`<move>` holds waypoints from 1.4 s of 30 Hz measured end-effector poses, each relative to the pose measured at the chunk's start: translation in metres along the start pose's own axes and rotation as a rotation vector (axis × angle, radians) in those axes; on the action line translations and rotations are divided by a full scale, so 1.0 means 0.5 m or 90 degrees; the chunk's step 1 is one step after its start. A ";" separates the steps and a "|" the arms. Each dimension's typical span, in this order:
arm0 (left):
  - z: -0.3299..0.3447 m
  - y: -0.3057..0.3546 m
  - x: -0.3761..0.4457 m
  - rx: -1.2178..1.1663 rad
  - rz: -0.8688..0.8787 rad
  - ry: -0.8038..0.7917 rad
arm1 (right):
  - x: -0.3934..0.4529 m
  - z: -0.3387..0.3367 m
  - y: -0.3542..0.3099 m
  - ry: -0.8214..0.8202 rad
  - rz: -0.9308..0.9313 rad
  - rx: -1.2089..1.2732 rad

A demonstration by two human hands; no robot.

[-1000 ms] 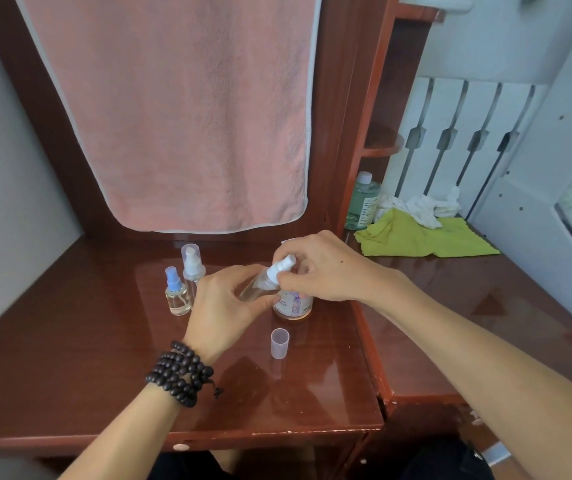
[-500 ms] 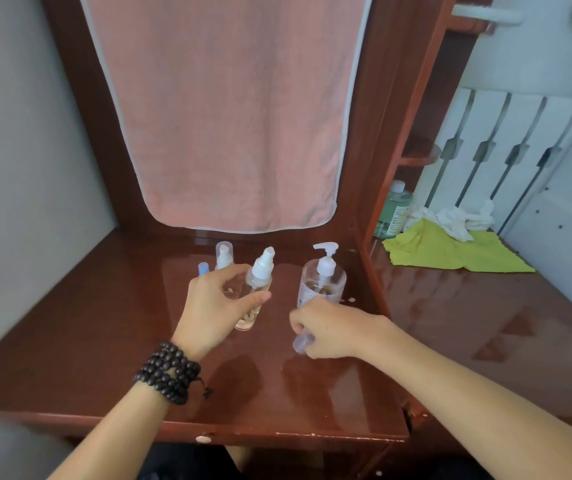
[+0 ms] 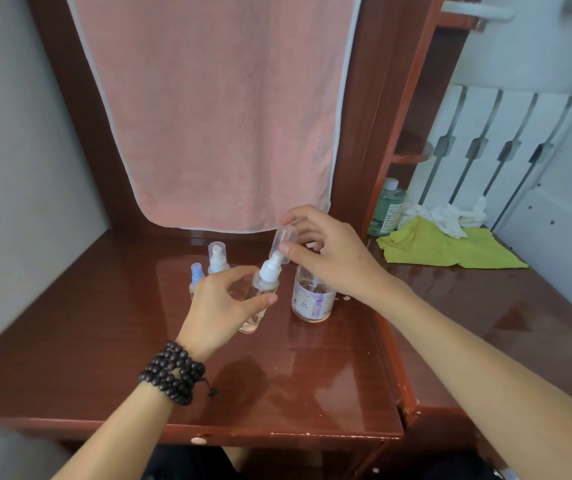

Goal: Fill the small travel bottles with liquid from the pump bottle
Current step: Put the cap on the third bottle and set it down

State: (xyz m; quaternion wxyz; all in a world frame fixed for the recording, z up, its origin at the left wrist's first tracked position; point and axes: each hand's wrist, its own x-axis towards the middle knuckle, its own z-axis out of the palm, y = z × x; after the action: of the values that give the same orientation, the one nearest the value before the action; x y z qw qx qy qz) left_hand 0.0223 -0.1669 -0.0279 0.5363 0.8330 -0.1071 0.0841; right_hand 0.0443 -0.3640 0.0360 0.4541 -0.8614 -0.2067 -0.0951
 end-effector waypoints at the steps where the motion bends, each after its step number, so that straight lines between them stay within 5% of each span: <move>1: 0.001 0.005 0.000 -0.005 0.006 0.001 | -0.002 0.005 0.001 -0.004 -0.009 -0.017; 12: 0.013 0.013 0.002 -0.004 0.038 0.037 | -0.008 0.036 0.008 -0.010 -0.048 -0.039; 18: -0.027 -0.025 0.005 0.055 -0.015 -0.053 | 0.027 0.071 0.019 -0.021 -0.047 -0.063; 27: -0.142 -0.079 -0.012 -0.002 0.028 0.164 | 0.114 0.140 0.056 -0.009 -0.035 -0.159; 42: -0.131 -0.087 -0.021 -0.007 0.038 0.161 | 0.116 0.175 0.076 -0.053 -0.018 -0.168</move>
State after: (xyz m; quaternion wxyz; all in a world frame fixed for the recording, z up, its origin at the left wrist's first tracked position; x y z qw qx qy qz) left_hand 0.0220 -0.0890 -0.0416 0.5476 0.8091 -0.0639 0.2035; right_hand 0.1110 -0.2957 -0.0218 0.3267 -0.9137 -0.2233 -0.0924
